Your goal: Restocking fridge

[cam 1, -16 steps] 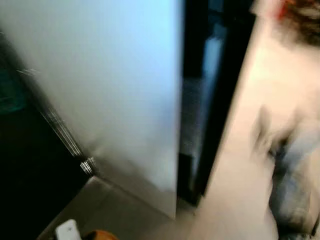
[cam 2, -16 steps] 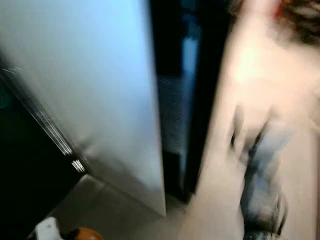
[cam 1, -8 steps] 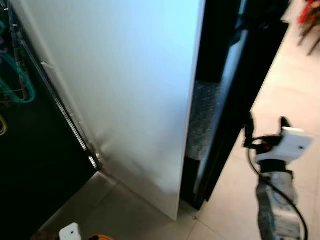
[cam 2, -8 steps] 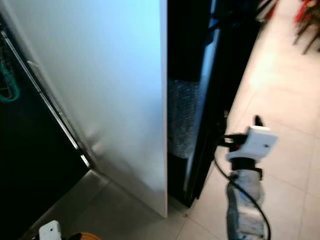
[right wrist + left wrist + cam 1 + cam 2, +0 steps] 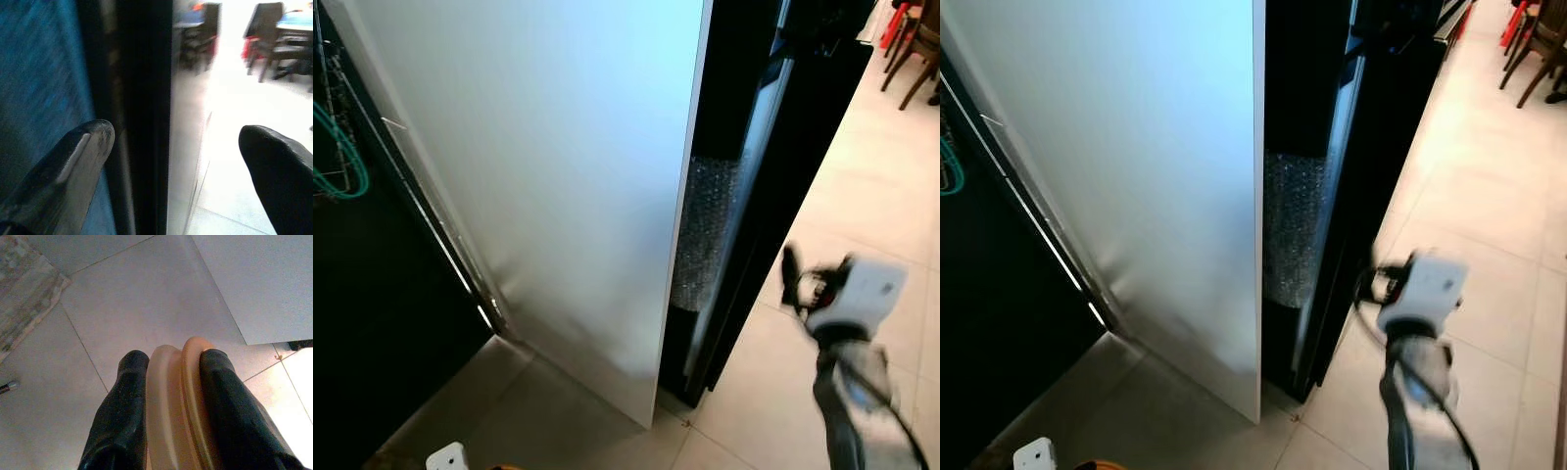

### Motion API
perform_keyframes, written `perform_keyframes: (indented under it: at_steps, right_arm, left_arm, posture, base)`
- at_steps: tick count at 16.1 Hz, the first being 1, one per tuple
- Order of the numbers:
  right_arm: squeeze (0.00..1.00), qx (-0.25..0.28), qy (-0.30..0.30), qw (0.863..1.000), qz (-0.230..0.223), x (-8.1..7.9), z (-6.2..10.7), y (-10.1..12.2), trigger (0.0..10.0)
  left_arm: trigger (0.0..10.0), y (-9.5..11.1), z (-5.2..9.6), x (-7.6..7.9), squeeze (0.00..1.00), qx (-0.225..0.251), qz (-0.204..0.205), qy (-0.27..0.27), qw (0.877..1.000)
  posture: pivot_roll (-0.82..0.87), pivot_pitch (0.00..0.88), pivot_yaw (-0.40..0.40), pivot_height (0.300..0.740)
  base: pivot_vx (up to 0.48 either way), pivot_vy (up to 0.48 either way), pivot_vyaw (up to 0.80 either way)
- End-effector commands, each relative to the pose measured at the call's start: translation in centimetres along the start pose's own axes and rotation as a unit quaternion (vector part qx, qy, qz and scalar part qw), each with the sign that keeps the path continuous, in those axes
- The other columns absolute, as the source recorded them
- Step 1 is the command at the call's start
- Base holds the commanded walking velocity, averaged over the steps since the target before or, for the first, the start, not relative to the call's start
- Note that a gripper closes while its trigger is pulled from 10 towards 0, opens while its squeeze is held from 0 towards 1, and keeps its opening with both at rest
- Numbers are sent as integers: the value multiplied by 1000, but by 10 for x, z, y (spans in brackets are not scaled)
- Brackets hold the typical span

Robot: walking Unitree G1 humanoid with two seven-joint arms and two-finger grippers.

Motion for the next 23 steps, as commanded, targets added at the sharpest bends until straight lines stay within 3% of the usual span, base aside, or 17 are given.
perform_keyframes:
  at_steps: [1,5,8,16,18,20,23]
  right_arm:
    - [0,34,28,999,20,-4,3,12,10000]
    - [0,46,33,997,58,33,-4,3,10000]
    - [0,34,43,997,62,34,2,-7,10000]
    - [0,33,20,999,19,38,2,-12,10000]
    - [0,9,35,999,6,37,5,-26,10000]
    - [0,-23,9,1000,-9,44,10,-46,10000]
    - [0,-31,17,999,-16,39,21,-53,10000]
  left_arm:
    - [10000,-10,3,-4,0,-12,6,10,1000]
    - [10000,-11,2,2,0,-9,15,4,1000]
    - [10000,-8,1,1,0,-4,16,5,1000]
    - [10000,-8,3,-4,0,4,14,10,1000]
    - [10000,-8,3,-3,0,1,6,7,1000]
    - [10000,-9,3,-2,0,-1,0,5,1000]
    - [10000,-10,3,-4,0,-4,-5,4,1000]
  posture:
    - [-75,12,-37,740]
    - [-89,14,-56,740]
    - [-83,39,-57,740]
    - [-63,74,-41,740]
    - [-60,75,-38,740]
    - [-63,72,-33,740]
    - [-56,68,-26,740]
  base:
    - [0,0,0]
    - [0,0,0]
    - [0,0,0]
    - [0,0,0]
    - [0,0,0]
    - [0,0,0]
    - [0,0,0]
Point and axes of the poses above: a point about 5 cm out from each wrist's last joint towards the gripper, its own z axis pointing back from the gripper into the wrist, its own y axis along the axis of the wrist's last joint, x = y × z, the point moved 1 cm from there along -z, pointing out of the wrist towards the gripper, and after that the axes turned 12 degrees about z, right-handed, at the moved point
